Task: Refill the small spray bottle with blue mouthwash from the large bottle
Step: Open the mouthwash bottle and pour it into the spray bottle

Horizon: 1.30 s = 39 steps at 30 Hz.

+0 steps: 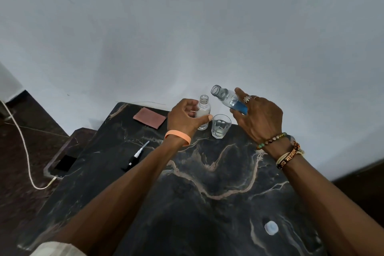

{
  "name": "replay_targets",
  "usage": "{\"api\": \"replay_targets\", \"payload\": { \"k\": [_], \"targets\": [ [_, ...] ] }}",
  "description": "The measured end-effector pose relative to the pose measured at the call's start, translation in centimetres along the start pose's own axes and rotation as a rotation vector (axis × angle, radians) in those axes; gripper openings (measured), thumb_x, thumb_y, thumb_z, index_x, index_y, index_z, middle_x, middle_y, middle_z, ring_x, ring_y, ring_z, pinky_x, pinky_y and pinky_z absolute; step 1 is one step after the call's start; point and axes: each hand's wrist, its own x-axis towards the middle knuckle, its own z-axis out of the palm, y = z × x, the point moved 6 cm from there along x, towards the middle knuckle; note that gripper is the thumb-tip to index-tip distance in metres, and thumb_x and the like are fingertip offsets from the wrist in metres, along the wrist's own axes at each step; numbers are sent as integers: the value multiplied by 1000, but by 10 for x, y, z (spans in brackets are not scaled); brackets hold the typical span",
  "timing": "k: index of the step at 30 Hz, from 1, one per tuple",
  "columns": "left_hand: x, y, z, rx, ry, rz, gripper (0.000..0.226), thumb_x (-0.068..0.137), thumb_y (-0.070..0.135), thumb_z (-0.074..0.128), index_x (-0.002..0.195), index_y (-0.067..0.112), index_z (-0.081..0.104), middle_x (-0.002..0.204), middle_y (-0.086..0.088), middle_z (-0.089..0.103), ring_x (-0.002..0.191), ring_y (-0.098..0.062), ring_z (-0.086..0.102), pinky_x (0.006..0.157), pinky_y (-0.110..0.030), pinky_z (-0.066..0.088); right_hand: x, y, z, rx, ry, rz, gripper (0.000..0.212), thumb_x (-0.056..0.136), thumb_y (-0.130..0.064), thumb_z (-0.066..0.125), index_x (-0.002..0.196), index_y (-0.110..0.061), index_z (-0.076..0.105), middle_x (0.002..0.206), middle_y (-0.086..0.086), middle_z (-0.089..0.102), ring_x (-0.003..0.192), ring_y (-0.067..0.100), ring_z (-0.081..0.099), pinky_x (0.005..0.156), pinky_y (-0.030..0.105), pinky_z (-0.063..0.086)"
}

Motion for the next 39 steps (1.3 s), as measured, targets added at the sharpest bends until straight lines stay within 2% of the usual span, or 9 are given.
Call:
{"api": "replay_targets", "payload": {
  "k": [5, 11, 15, 20, 28, 39],
  "targets": [
    [-1, 24, 2, -32, -5, 33, 57, 60, 40, 89, 108, 23, 63, 109, 2, 71, 89, -13, 68, 80, -30, 58, 10, -2, -17, -98, 44, -27, 51, 83, -36, 70, 131, -20, 60, 82, 8, 72, 67, 32, 64, 55, 30, 42],
    [-5, 36, 1, -35, -5, 40, 58, 59, 42, 89, 108, 24, 63, 107, 2, 71, 88, -13, 69, 80, -35, 59, 14, 1, -33, -159, 91, -30, 50, 81, -30, 72, 129, -18, 62, 84, 9, 73, 67, 33, 64, 56, 30, 43],
    [-7, 40, 1, -46, -2, 44, 55, 59, 41, 89, 105, 26, 63, 104, 3, 72, 87, -13, 69, 80, -35, 59, 15, 2, -40, -167, 94, -42, 51, 82, -26, 70, 131, -17, 60, 87, 11, 72, 71, 34, 64, 61, 35, 46],
    [-9, 46, 1, -53, -3, 54, 53, 57, 42, 90, 102, 29, 63, 95, 9, 70, 83, -6, 68, 77, -28, 59, 16, 3, -48, -208, 106, -49, 51, 83, -23, 69, 132, -15, 59, 89, 13, 72, 72, 36, 64, 63, 37, 47],
    [-10, 53, 3, -53, -5, 66, 55, 57, 44, 90, 104, 29, 65, 97, 8, 71, 84, -6, 68, 77, -28, 59, 18, 5, -51, -222, 68, -48, 52, 88, -26, 64, 138, -15, 53, 101, 14, 71, 82, 37, 64, 70, 40, 47],
    [-10, 59, 7, -52, 1, 64, 57, 58, 44, 89, 108, 26, 65, 103, 4, 72, 86, -10, 68, 79, -31, 59, 19, 8, -57, -207, 82, -45, 52, 86, -23, 68, 135, -13, 56, 98, 16, 71, 79, 38, 65, 68, 39, 48]
  ]
}}
